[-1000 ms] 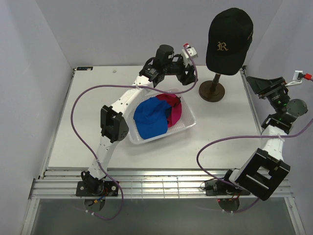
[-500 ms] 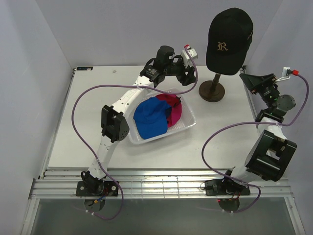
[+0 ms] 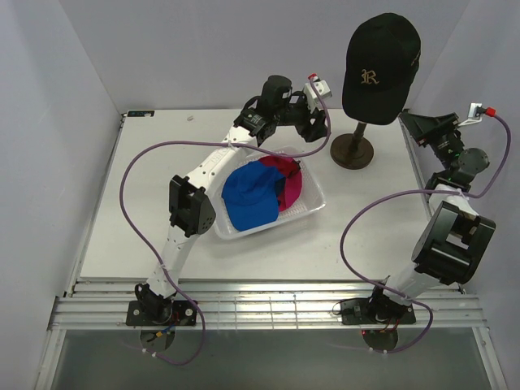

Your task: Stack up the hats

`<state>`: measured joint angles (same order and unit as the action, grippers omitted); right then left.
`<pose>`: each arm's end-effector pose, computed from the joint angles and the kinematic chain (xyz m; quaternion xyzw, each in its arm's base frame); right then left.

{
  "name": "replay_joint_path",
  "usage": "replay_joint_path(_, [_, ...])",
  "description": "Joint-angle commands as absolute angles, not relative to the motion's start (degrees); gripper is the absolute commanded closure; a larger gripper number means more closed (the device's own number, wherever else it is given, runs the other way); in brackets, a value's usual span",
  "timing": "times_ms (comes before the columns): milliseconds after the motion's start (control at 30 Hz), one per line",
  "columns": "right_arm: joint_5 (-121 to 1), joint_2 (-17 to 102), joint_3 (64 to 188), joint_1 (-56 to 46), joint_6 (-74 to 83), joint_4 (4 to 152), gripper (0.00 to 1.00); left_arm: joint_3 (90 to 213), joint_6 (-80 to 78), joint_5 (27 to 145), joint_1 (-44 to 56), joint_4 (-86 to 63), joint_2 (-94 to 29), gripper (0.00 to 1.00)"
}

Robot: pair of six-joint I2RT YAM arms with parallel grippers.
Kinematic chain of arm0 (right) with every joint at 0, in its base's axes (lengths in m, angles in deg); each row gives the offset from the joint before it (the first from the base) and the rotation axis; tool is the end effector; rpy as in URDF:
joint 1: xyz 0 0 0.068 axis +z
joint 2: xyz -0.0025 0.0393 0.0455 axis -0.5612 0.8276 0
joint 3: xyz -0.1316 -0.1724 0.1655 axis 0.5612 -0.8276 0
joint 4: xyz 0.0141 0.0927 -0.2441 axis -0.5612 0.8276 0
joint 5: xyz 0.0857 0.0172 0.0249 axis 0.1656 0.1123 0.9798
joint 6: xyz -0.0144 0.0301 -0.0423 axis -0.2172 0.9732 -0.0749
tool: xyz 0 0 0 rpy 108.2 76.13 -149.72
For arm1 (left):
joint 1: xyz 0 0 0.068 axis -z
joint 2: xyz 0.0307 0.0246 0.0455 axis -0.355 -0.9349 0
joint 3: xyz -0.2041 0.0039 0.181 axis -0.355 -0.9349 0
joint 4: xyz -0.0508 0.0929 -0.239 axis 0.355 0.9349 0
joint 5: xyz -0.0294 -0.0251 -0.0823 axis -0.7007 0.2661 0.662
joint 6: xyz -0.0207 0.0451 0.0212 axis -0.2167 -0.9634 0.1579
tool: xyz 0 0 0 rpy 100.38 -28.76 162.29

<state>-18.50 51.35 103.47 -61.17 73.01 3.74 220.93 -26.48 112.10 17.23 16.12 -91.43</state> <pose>0.3065 -0.1259 0.3362 0.0825 0.5465 0.5042 0.6636 0.4127 -0.3482 0.3590 0.4922 0.6212 -0.3520 0.4979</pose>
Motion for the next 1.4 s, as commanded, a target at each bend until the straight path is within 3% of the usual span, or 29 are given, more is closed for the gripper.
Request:
replay_joint_path(0, [-19.7, 52.1, 107.2, -60.3, 73.2, -0.6, 0.47, 223.2, -26.8, 112.2, 17.5, 16.2, -91.1, 0.25])
replay_joint_path(600, [-21.5, 54.3, 107.3, -57.5, 72.9, -2.3, 0.5, 224.3, -26.3, 113.1, 17.6, 17.5, -91.0, 0.25])
replay_joint_path(1167, [-26.8, 55.8, 104.4, -57.2, 80.7, -13.5, 0.76, 223.1, -25.1, 109.6, 20.2, 1.0, -94.6, 0.27])
replay_joint_path(1367, [-33.4, 55.9, 100.8, -56.8, 85.2, -20.3, 0.92, 224.5, -23.9, 107.8, 20.9, 0.4, -94.9, 0.28])
